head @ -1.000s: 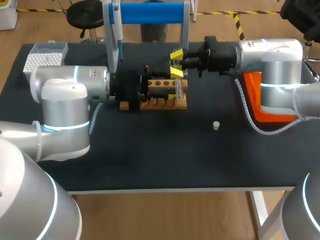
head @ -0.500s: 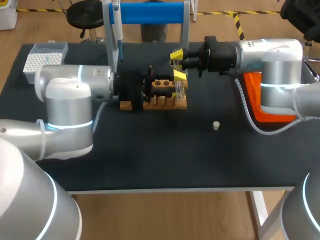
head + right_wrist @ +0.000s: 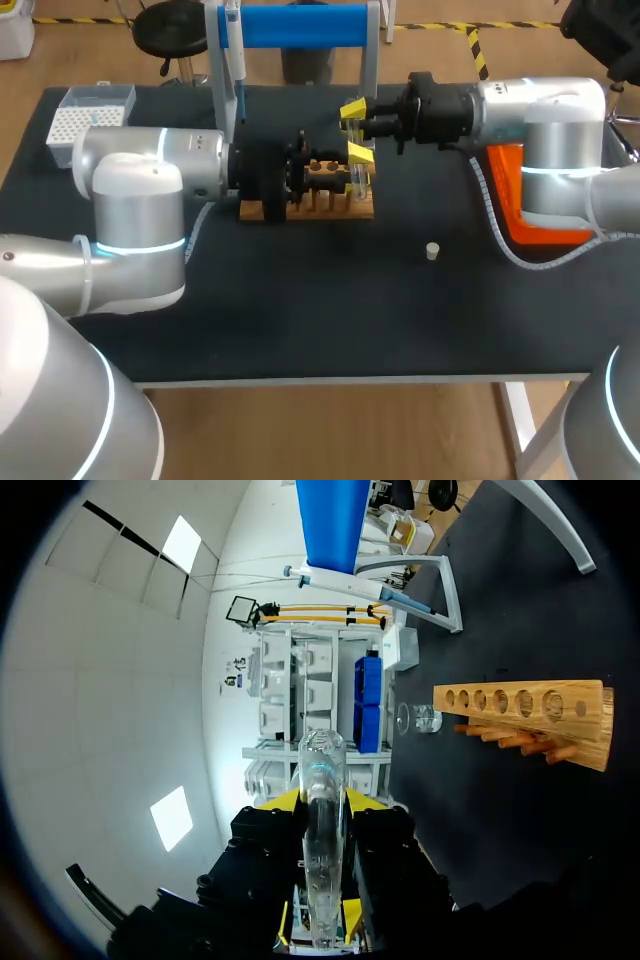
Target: Invert the test tube, pick up the pipette, mount the tip to pipette, aspirate from beaker and dispense into the tube, eject the tip, return the pipette, and cap with the stopper.
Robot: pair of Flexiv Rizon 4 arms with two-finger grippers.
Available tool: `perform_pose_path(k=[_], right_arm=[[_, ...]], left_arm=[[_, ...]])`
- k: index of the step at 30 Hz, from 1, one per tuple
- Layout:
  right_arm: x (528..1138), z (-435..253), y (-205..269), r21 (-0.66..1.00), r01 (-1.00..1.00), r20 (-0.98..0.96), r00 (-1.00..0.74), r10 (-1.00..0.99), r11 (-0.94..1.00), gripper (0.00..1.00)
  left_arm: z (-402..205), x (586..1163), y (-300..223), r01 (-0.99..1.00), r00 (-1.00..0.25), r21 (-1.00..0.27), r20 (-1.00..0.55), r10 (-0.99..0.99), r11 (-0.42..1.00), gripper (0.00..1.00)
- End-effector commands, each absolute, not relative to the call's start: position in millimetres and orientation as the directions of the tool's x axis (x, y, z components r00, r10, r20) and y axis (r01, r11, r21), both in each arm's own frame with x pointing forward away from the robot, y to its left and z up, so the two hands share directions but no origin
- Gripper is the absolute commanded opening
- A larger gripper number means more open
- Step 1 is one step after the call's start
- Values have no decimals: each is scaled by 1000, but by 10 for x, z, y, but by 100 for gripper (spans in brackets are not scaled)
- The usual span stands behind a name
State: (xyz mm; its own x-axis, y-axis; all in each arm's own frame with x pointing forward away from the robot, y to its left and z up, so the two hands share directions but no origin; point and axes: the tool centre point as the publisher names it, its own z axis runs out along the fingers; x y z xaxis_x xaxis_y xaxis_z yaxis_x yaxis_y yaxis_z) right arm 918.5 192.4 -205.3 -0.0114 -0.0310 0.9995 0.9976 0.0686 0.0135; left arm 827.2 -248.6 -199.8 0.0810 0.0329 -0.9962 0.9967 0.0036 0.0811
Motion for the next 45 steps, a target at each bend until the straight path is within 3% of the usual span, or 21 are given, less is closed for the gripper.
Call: perform_pose_path(k=[1,7,11,15,19,23,24,25,26,40,42,45], right_arm=[[9180,-2045,1921,14,998,1000,-12,-29,67,0],[9180,-2045,1921,14,998,1000,-12,-29,67,0],[9180,-2045,1921,14,998,1000,-12,-29,67,0],[9180,-2045,1921,14,998,1000,-12,-29,67,0],[9180,-2045,1921,14,998,1000,-12,-29,67,0],[9180,-2045,1921,14,998,1000,-12,-29,67,0],[9180,-2045,1921,14,998,1000,-12,-29,67,37],[9180,-2045,1921,14,998,1000,-12,-29,67,91],[9180,-2045,1921,14,998,1000,-12,-29,67,100],[9180,-2045,1921,14,998,1000,-12,-29,67,100],[9030,-1921,1846,344,939,936,-345,74,29,100],[8912,-1862,1644,579,815,803,-574,157,19,100]], left_arm=[[-1991,8283,-2469,997,83,82,-996,36,-5,45],[-1989,8280,-2473,996,85,85,-996,37,-11,40],[-1987,8277,-2479,996,88,88,-995,40,-14,25],[-1986,8274,-2484,996,89,89,-995,43,-15,19],[-1987,8272,-2484,996,89,88,-995,43,-14,0],[-1989,8269,-2484,996,85,84,-995,49,-24,0],[-1990,8267,-2484,996,81,80,-995,51,-26,0],[-1990,8266,-2483,997,75,74,-996,54,-27,0],[-1990,8265,-2483,997,73,71,-996,55,-30,0],[-1990,8265,-2483,997,73,71,-996,55,-30,0],[-1990,8265,-2483,997,73,71,-996,55,-30,0],[-1990,8265,-2483,997,73,71,-996,55,-30,0]])
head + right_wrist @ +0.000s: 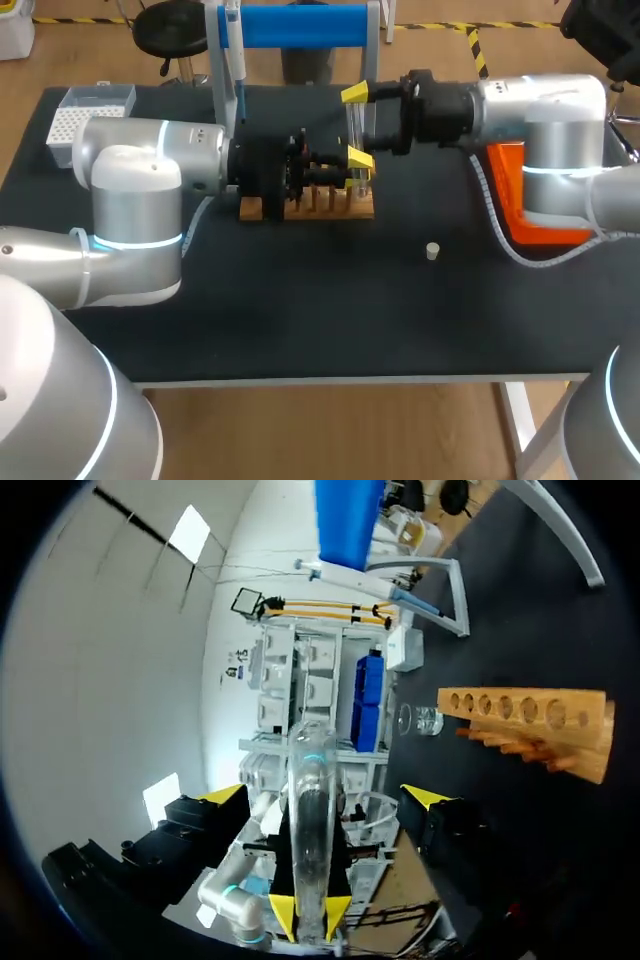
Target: Invert the test tube, pick up the pipette, mount the tip to pipette, aspirate from beaker and dispense into the tube, eject the tip, return the pipette, and cap with the stopper.
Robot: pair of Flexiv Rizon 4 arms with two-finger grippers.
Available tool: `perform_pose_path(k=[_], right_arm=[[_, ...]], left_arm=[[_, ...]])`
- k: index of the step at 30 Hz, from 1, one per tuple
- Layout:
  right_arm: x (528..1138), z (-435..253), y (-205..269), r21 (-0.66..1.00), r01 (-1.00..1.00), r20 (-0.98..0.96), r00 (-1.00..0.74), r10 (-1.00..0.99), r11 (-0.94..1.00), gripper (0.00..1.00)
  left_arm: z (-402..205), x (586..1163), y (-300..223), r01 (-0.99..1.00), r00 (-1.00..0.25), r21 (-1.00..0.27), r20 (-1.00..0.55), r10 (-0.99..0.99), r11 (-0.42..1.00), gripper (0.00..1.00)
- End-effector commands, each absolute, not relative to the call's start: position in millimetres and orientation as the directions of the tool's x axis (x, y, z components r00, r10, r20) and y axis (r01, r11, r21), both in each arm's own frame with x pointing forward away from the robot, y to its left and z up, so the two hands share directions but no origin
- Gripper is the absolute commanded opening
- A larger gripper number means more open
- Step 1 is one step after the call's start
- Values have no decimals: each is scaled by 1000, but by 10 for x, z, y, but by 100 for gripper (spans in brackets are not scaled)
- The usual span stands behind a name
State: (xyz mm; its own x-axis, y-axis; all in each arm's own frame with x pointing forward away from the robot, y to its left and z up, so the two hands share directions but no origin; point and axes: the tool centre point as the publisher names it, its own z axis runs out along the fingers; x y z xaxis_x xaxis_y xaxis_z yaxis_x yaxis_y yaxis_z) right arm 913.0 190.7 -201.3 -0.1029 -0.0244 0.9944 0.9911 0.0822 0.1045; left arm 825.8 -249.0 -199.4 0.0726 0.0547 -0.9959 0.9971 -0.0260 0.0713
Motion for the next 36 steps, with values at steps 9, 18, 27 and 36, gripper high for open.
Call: perform_pose_path(k=[9,18,27,36], right_arm=[[8718,-1849,1034,883,465,433,-861,268,65,100],[8683,-2184,971,965,178,114,-946,302,194,100],[8744,-2460,1029,948,69,-19,-962,271,310,100],[8822,-2623,1006,915,50,-52,-969,241,399,100]], left_arm=[[-1990,8265,-2483,997,73,71,-996,55,-30,0],[-1990,8265,-2483,997,73,71,-996,55,-30,0],[-1990,8265,-2483,997,73,71,-996,55,-30,0],[-1990,8265,-2483,997,73,71,-996,55,-30,0]])
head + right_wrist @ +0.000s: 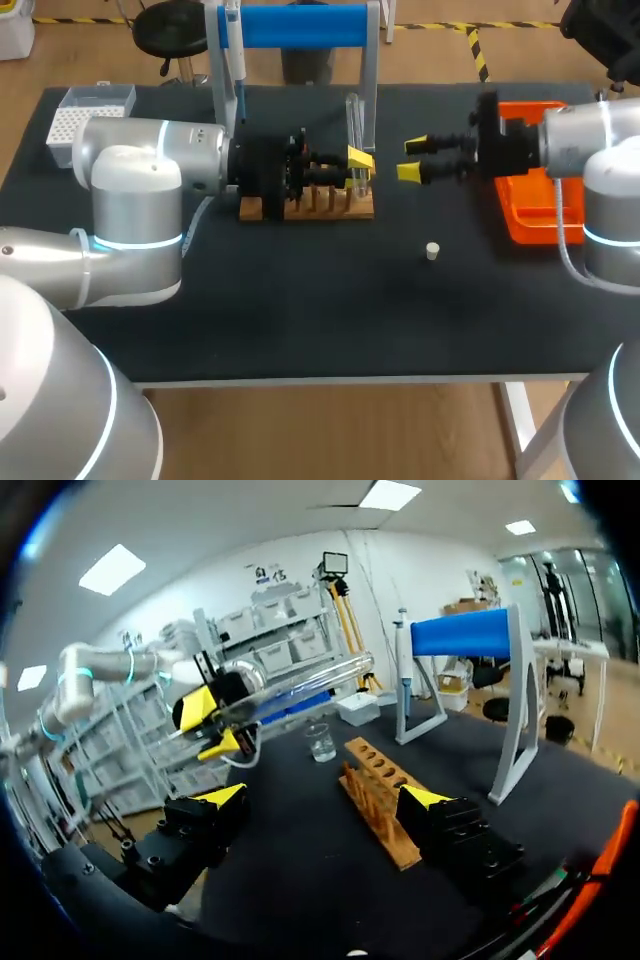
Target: Invert the test tube, pick up the pipette, mount the tip to pipette, aspirate from beaker and dispense into the tube, eject the tip, return the pipette, and cap with the stopper.
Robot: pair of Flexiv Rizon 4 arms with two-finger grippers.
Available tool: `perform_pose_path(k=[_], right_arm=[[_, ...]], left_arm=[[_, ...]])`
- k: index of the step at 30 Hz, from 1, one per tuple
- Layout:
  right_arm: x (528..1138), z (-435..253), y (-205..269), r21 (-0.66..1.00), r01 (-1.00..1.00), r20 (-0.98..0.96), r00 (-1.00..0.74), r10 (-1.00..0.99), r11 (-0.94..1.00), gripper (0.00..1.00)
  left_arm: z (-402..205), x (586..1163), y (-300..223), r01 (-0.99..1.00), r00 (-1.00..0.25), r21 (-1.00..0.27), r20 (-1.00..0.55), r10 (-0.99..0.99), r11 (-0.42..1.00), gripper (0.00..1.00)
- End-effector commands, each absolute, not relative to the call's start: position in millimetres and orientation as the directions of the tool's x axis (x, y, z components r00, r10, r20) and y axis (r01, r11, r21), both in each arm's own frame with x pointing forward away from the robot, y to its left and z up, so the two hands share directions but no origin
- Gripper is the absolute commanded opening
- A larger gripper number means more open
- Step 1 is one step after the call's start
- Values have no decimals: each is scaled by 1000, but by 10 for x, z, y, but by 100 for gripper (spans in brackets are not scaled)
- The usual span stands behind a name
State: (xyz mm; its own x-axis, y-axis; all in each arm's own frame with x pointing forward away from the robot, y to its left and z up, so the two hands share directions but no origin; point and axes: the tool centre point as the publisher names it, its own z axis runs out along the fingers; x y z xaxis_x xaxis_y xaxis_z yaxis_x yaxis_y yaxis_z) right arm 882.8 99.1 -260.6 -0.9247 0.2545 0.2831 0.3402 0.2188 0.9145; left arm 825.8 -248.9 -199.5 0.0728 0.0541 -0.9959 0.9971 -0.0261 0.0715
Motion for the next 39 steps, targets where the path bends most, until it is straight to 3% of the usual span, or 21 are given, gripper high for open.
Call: perform_pose_path(k=[1,20,39], right_arm=[[8832,-2641,1005,912,48,-57,-968,243,407,100],[8996,-2881,1179,893,237,70,-913,402,383,100],[9193,-3214,1431,911,185,14,-907,420,368,100]], left_arm=[[-1990,8265,-2483,997,73,71,-996,55,-30,0],[-1990,8265,-2483,997,73,71,-996,55,-30,0],[-1990,8265,-2483,997,73,71,-996,55,-30,0]])
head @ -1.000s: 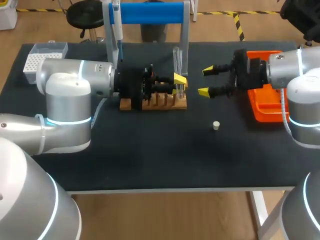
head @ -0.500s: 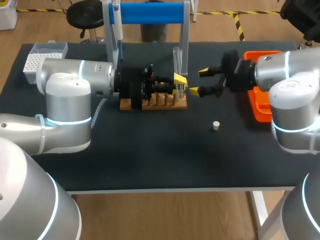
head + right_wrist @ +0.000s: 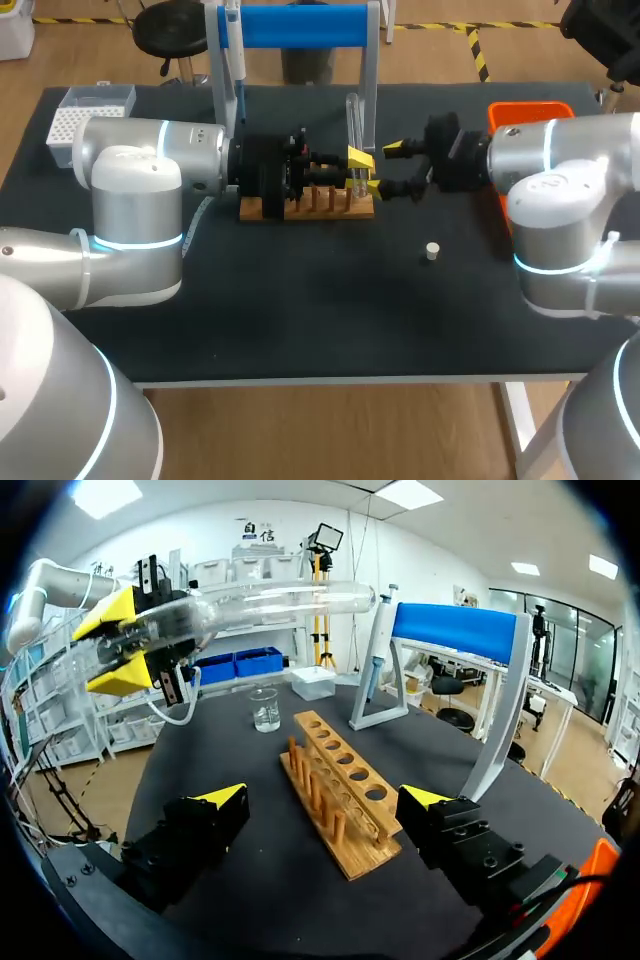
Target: Invert the test tube, pick up the pipette, mount the tip to pipette, aspirate from beaker and dispense into the tube, eject the tip, return the pipette, and cap with the stopper.
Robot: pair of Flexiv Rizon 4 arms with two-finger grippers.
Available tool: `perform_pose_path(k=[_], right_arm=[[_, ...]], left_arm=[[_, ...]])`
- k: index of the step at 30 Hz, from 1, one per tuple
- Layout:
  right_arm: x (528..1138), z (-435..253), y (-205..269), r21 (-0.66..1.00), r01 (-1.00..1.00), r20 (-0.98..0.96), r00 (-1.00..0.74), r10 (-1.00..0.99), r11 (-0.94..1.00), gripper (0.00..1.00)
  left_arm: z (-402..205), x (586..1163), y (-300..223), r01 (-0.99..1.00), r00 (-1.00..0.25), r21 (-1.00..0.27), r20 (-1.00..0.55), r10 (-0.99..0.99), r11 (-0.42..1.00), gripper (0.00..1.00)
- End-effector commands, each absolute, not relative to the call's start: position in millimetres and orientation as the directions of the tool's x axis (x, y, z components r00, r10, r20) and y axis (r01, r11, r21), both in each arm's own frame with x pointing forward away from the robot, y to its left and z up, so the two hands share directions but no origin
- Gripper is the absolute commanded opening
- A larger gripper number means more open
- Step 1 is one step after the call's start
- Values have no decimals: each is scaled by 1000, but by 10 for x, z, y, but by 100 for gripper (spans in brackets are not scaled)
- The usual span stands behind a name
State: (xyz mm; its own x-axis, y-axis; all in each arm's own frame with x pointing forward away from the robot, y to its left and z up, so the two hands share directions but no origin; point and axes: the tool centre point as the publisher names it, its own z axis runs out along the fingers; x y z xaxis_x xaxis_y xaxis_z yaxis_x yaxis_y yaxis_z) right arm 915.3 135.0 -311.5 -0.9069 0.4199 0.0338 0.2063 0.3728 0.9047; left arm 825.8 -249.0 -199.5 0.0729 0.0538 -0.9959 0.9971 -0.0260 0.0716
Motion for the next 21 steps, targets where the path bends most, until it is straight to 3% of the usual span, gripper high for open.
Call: perform_pose_path(k=[1,21], right_arm=[[9199,-3231,1440,911,177,5,-909,417,373,100],[9317,-3384,1616,914,111,-55,-919,390,390,100]], left_arm=[[-1990,8265,-2483,997,73,71,-996,55,-30,0],[-1990,8265,-2483,997,73,71,-996,55,-30,0]])
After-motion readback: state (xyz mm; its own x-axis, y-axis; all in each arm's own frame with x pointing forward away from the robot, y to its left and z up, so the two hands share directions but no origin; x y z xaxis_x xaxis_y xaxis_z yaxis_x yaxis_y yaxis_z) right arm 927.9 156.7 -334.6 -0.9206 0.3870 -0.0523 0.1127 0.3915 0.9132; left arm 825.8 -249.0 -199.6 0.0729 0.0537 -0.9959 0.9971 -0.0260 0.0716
